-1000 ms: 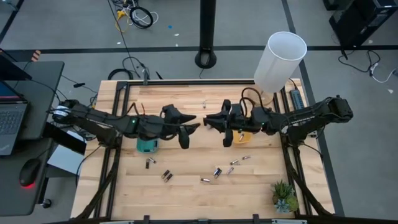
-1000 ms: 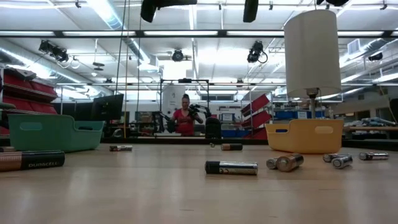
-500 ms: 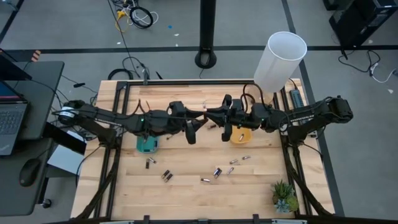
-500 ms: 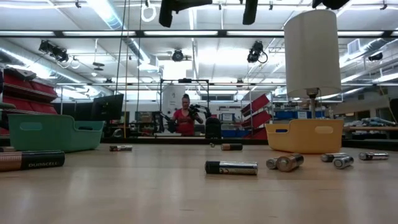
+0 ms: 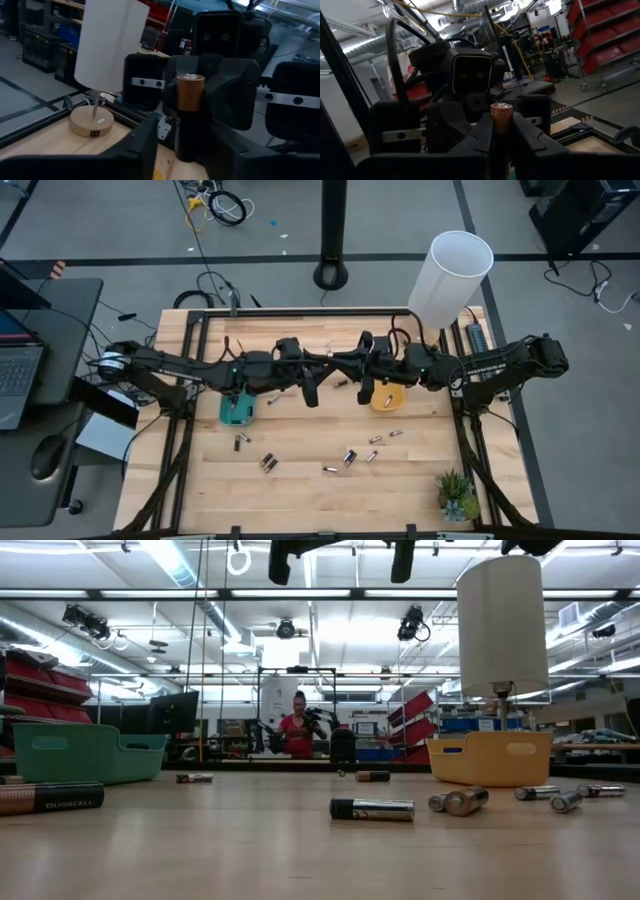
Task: Sort batteries
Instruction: Put the black battery into the green bin
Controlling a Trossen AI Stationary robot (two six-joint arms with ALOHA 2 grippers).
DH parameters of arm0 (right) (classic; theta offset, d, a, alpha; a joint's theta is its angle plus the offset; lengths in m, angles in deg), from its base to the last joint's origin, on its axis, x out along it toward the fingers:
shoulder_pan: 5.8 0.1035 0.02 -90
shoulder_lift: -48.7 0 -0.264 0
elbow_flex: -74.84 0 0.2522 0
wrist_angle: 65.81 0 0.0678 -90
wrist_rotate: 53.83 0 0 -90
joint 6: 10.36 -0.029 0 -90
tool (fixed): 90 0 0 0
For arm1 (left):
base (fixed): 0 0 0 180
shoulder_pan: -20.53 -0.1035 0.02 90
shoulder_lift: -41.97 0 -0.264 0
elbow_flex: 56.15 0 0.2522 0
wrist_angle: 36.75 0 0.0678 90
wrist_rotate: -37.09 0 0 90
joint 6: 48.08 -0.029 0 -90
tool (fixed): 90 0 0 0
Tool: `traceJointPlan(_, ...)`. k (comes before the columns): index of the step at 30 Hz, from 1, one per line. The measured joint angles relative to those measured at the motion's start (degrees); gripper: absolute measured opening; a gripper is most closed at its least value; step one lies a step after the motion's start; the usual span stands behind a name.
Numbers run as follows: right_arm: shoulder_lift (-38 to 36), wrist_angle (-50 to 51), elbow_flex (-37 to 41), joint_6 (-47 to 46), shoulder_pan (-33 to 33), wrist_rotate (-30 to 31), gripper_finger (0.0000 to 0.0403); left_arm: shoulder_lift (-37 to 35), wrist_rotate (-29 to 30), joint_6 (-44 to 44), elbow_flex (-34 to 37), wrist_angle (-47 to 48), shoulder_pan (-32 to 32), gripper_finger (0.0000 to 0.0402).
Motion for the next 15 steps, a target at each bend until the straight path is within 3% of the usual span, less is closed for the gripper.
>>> traceJointPlan(4,0.15,1.1,0.0,-0.7,0.0,-0.64,0.006,0.35,-0.56,0.26,0.02,0.82,-0.02,0.0055)
traceJointPlan(10,0.13,2.9,-0.07,-3.76,0.0,-1.23,0.0118,-0.65,0.94,0.87,0.04,2.97,0.0,0.0059)
traceJointPlan(15,-1.59,5.21,0.11,-3.35,-0.28,-1.82,0.0155,-5.02,6.68,5.26,-0.1,14.19,1.02,0.0059)
